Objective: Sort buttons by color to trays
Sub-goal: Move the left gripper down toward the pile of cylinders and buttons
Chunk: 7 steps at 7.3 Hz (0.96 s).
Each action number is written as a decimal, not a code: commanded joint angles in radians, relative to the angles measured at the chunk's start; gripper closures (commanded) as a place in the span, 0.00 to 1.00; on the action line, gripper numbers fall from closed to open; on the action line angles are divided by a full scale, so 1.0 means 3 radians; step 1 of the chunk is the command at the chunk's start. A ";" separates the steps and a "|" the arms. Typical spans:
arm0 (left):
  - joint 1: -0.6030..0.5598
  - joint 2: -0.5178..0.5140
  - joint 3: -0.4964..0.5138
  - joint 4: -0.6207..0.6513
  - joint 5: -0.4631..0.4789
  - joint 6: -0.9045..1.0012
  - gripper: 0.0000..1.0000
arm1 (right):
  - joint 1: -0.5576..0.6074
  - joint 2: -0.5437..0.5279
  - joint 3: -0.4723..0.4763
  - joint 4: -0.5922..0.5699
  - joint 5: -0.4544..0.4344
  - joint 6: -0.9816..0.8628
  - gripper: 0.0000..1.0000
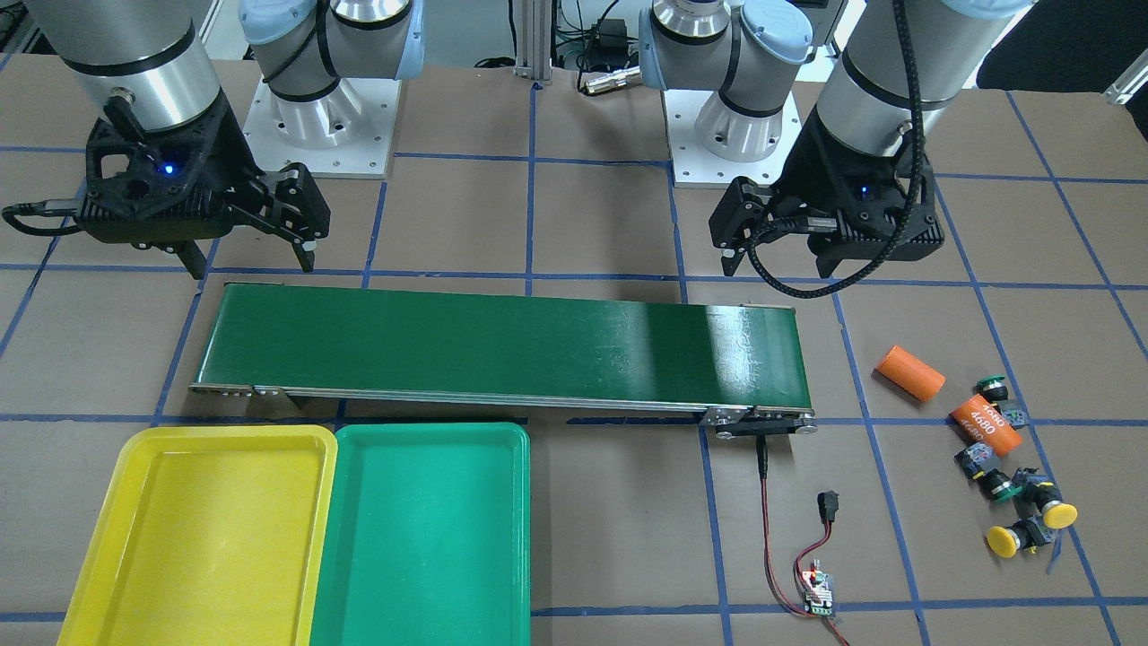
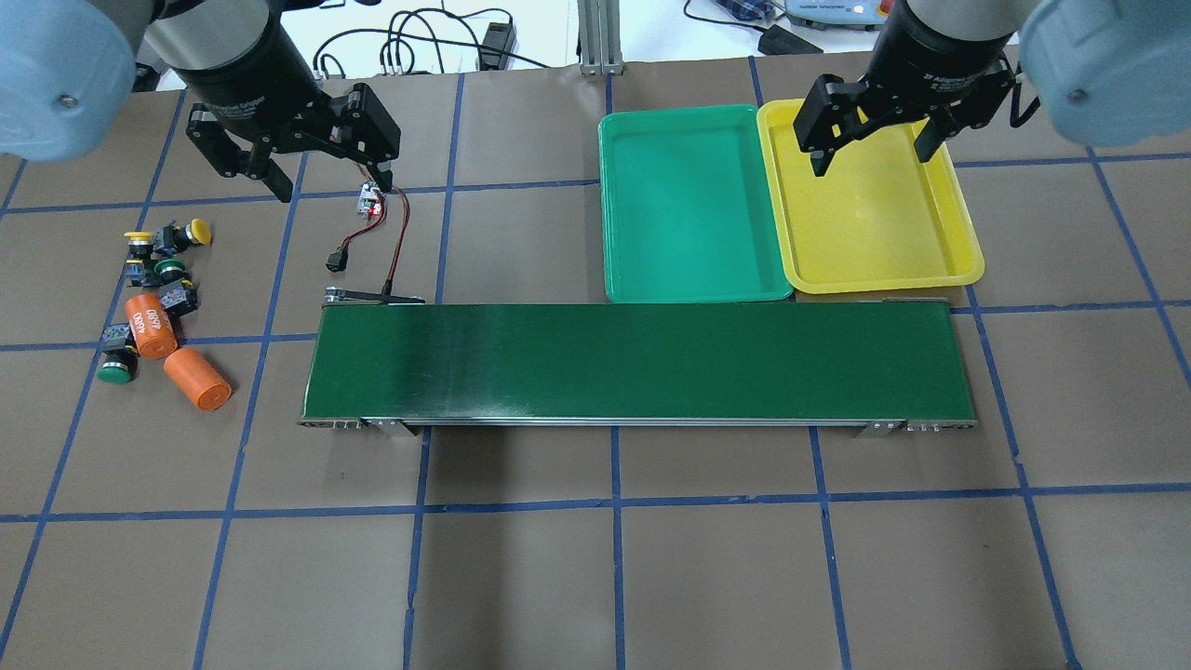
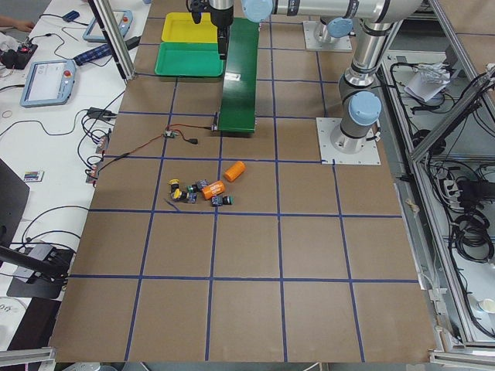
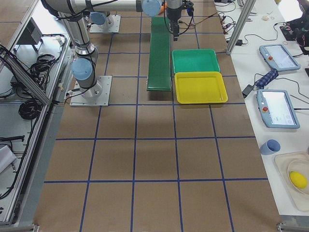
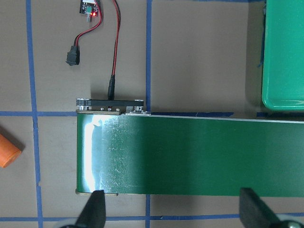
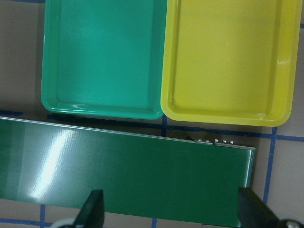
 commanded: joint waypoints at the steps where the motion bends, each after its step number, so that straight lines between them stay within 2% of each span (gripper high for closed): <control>1: 0.0010 0.0000 0.0009 -0.0016 0.0001 -0.0003 0.00 | 0.0000 -0.0006 0.0010 0.0003 0.0012 -0.0019 0.00; 5: 0.0046 0.0010 -0.0057 -0.0021 0.0017 -0.0003 0.00 | 0.0000 -0.0026 0.0010 0.0003 0.0048 -0.0035 0.00; 7: 0.0280 -0.0071 -0.0073 -0.0021 0.0017 0.0008 0.00 | 0.0000 -0.0062 0.0015 0.0003 0.0048 -0.0040 0.00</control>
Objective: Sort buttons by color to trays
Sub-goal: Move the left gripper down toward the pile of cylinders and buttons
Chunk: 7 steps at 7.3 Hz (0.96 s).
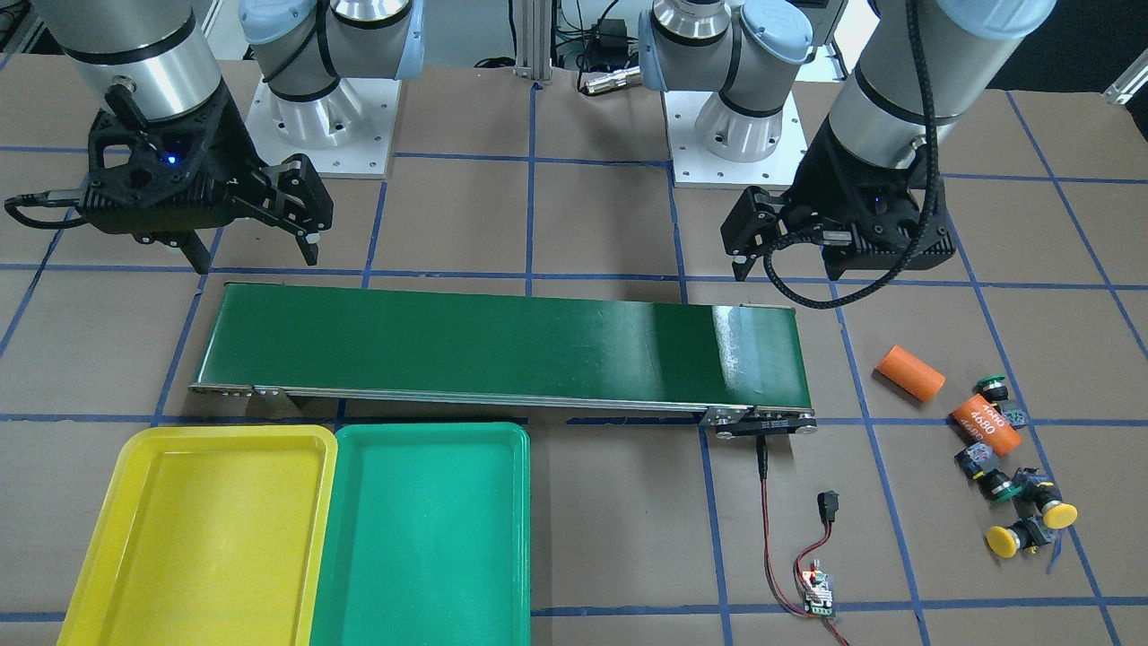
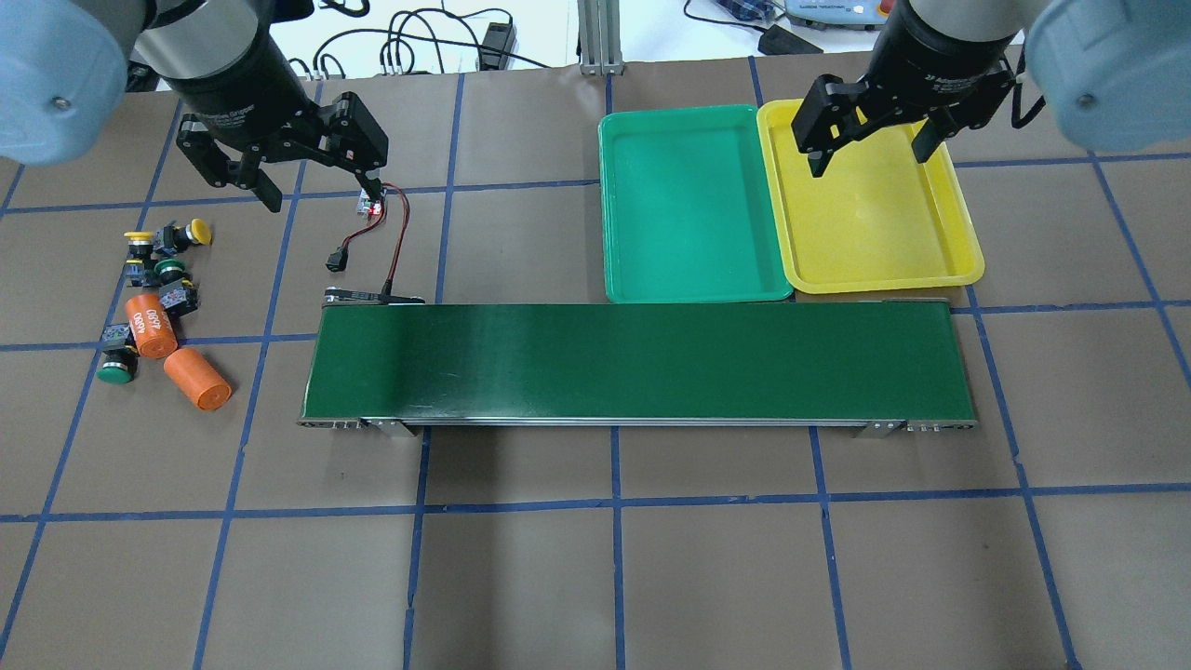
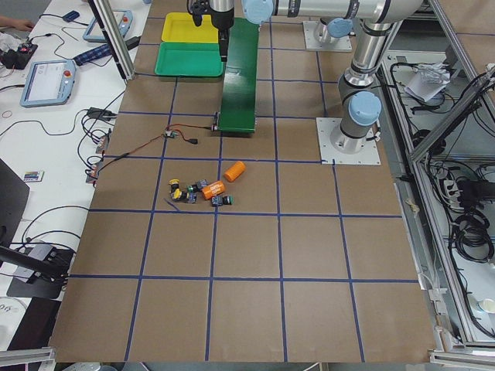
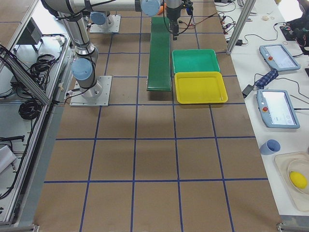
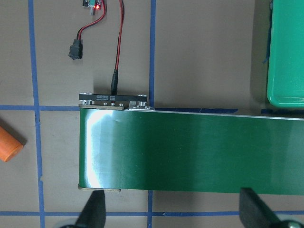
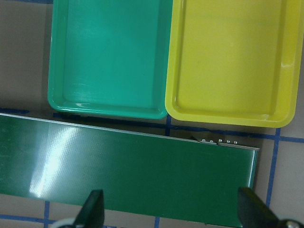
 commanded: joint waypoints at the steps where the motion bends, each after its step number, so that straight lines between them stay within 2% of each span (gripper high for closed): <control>1: 0.0444 -0.0085 -0.0139 0.0053 -0.0024 0.0119 0.00 | 0.0000 -0.0015 0.0001 0.0000 -0.0007 -0.0005 0.00; 3: 0.0977 -0.0177 -0.0430 0.0491 -0.0029 0.0441 0.00 | 0.0000 -0.0010 0.0007 -0.0010 -0.0002 0.0005 0.00; 4: 0.1217 -0.0253 -0.0507 0.0508 -0.0029 0.0751 0.00 | 0.0000 -0.0010 0.0007 -0.0010 0.0004 0.0010 0.00; 6: 0.1616 -0.0477 -0.0554 0.0590 -0.0044 0.0871 0.00 | 0.0000 -0.0010 0.0007 -0.0010 0.0004 0.0031 0.00; 7: 0.1654 -0.0636 -0.0721 0.1031 -0.0034 0.0877 0.02 | 0.0000 -0.0010 0.0007 -0.0010 0.0004 0.0031 0.00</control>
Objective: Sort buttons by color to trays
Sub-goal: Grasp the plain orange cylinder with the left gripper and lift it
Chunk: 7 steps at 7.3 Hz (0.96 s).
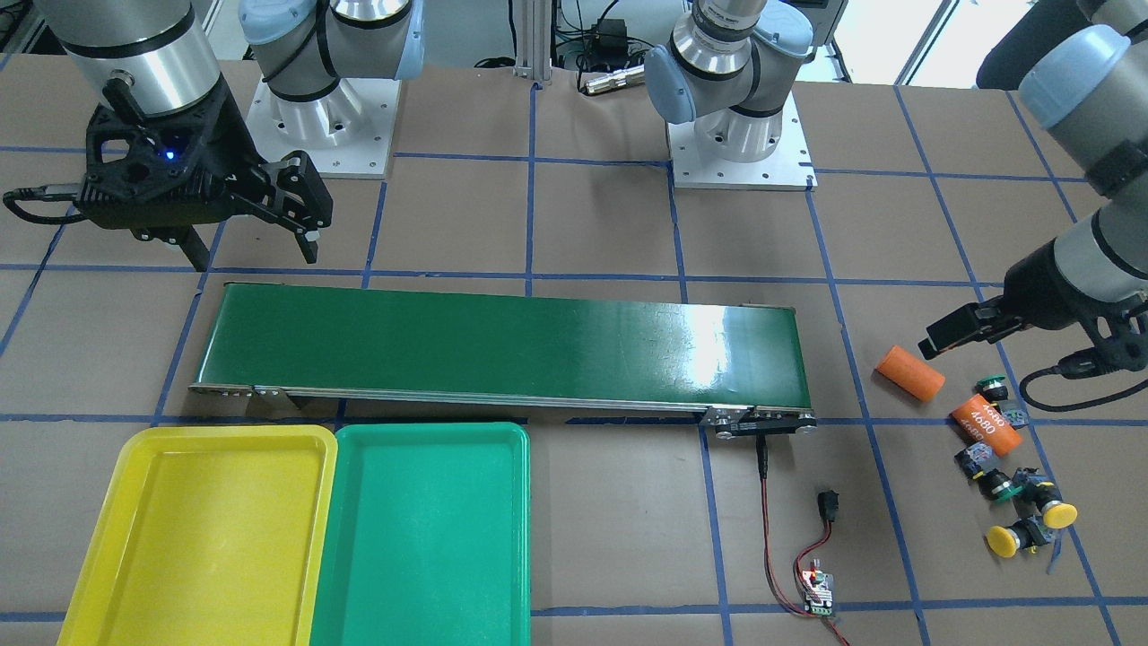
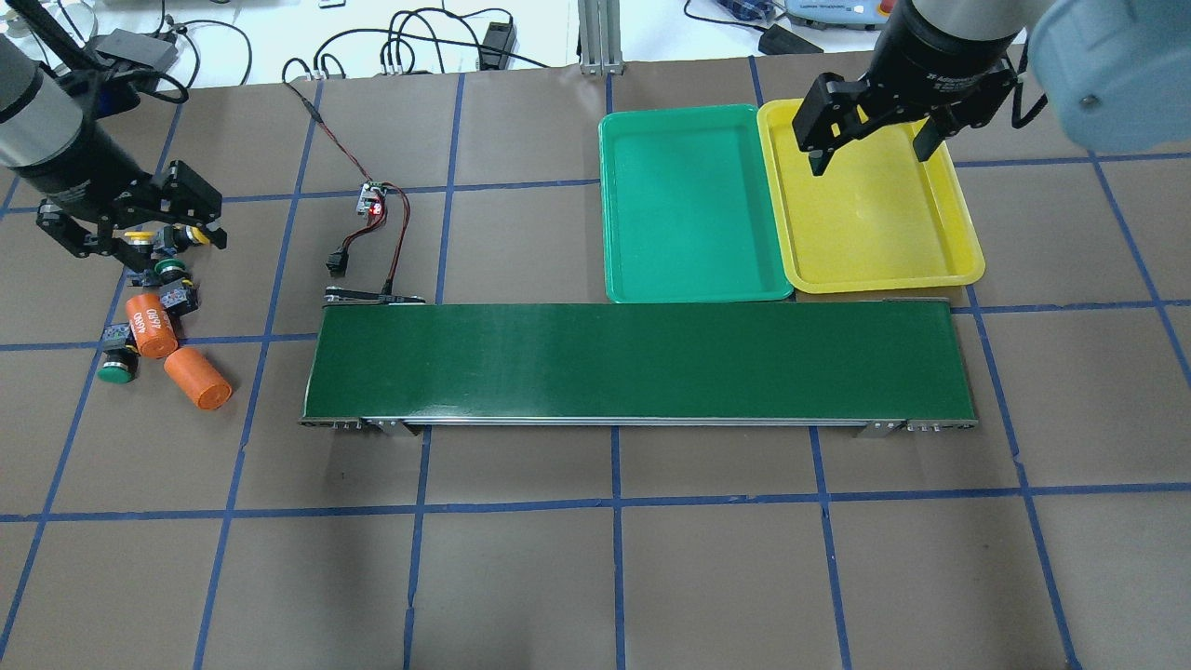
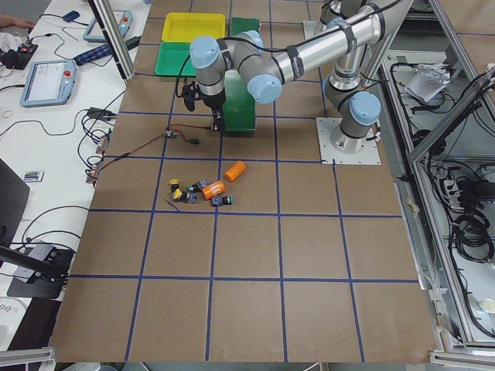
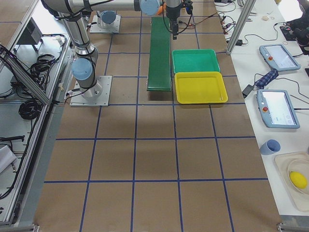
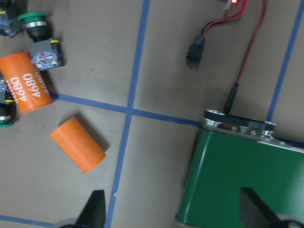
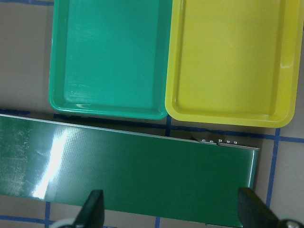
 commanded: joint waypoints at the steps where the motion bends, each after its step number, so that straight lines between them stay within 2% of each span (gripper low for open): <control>1: 0.0169 -0.0287 -0.0381 0.0900 0.0015 0.0090 0.02 | 0.0000 0.0000 0.0000 0.0000 -0.0005 0.0010 0.00; 2: 0.0301 -0.0399 -0.0621 0.1361 0.0000 0.0085 0.03 | 0.0000 -0.0010 0.0000 0.0000 -0.0005 0.0015 0.00; 3: 0.0328 -0.0446 -0.0796 0.1644 0.0035 0.0075 0.06 | 0.0000 -0.0025 0.0000 0.0000 -0.0005 0.0015 0.00; 7: 0.0353 -0.0410 -0.1119 0.1667 0.0051 0.0029 0.00 | 0.0000 -0.0036 0.0000 0.0005 -0.0005 0.0020 0.00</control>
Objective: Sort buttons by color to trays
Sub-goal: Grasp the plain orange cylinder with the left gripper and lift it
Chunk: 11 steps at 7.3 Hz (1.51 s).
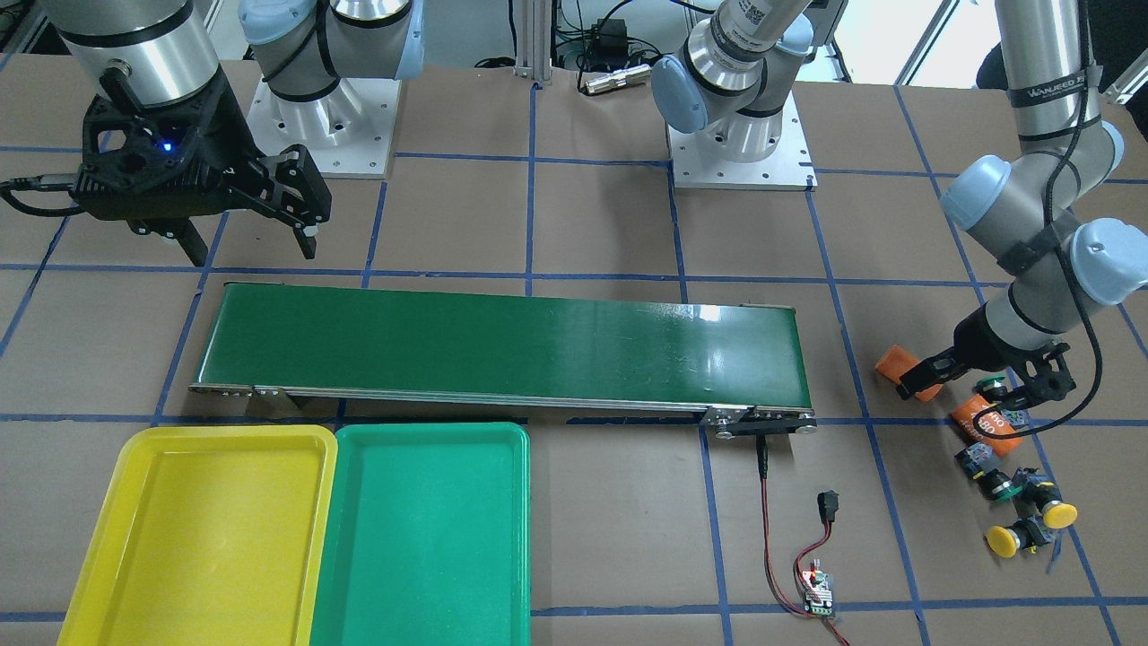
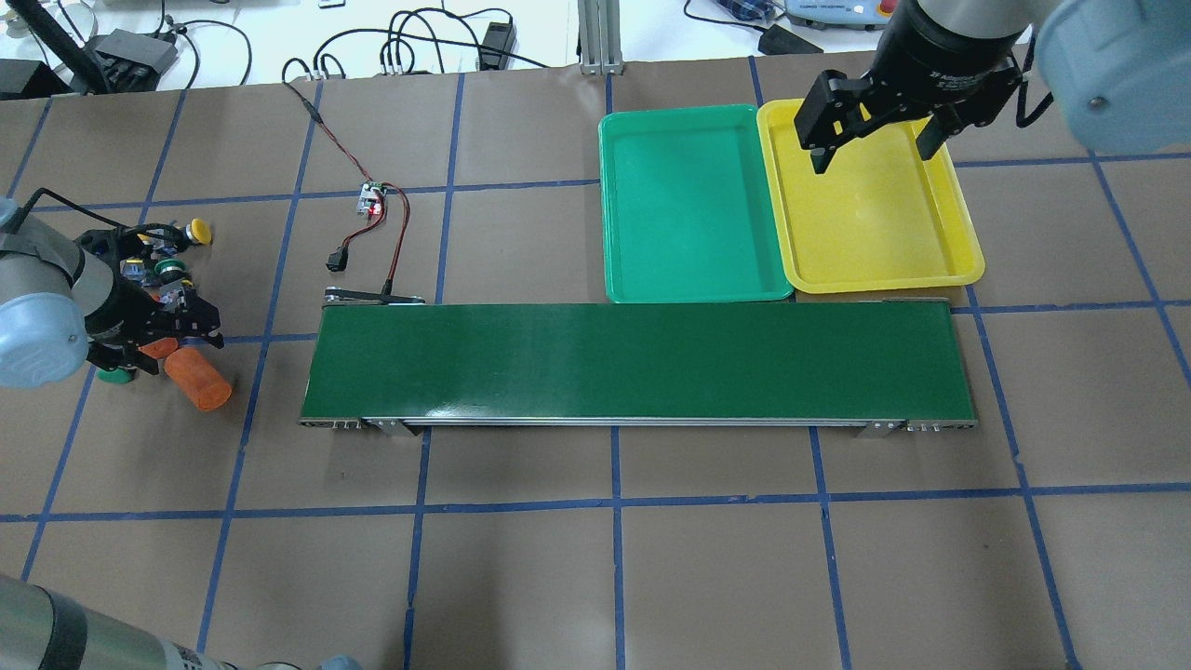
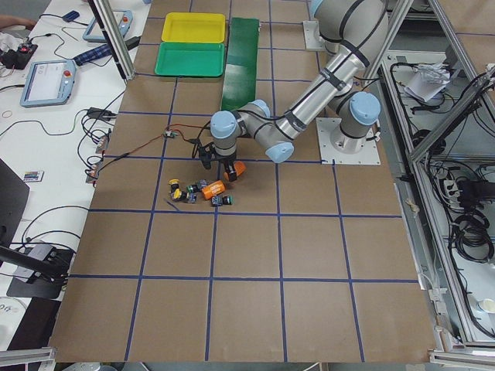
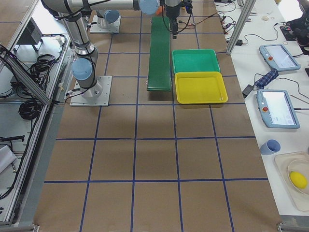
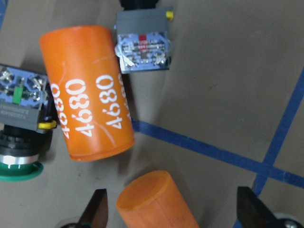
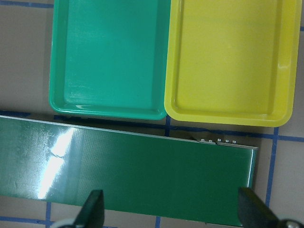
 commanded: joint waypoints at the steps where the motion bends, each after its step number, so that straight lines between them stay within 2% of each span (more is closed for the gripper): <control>1: 0.0085 -0.0033 -0.0086 0.0015 -0.0002 -0.0008 0.04 | 0.0000 -0.0010 0.0000 0.0001 0.0001 -0.0001 0.00; 2: 0.0106 -0.0048 -0.0081 0.0010 -0.0007 -0.0023 0.28 | 0.0000 -0.0010 0.0000 0.0001 0.0006 -0.0001 0.00; 3: 0.0107 -0.0028 -0.0091 -0.0010 -0.0002 -0.0024 0.66 | 0.0000 -0.0010 0.0000 0.0001 0.0001 -0.0001 0.00; 4: 0.0107 0.0008 -0.0091 -0.0025 -0.0007 -0.0024 0.96 | 0.0000 -0.0010 0.0000 0.0001 0.0001 0.0004 0.00; 5: 0.0086 0.0079 -0.0050 -0.0101 -0.0007 -0.0039 1.00 | 0.0000 -0.0015 0.0000 0.0001 0.0001 -0.0001 0.00; 7: -0.0036 0.0415 -0.0050 -0.0539 -0.0093 -0.0827 1.00 | -0.0005 -0.0010 0.0000 0.0001 0.0001 0.0004 0.00; 9: -0.0657 0.0763 -0.0045 -0.0853 -0.0114 -0.2061 1.00 | -0.0005 -0.0020 0.0000 0.0006 -0.0004 0.0004 0.00; 11: -0.1236 0.0648 0.0006 -0.0823 -0.0200 -0.3269 1.00 | -0.0005 -0.0030 0.0005 0.0011 -0.0009 -0.0001 0.00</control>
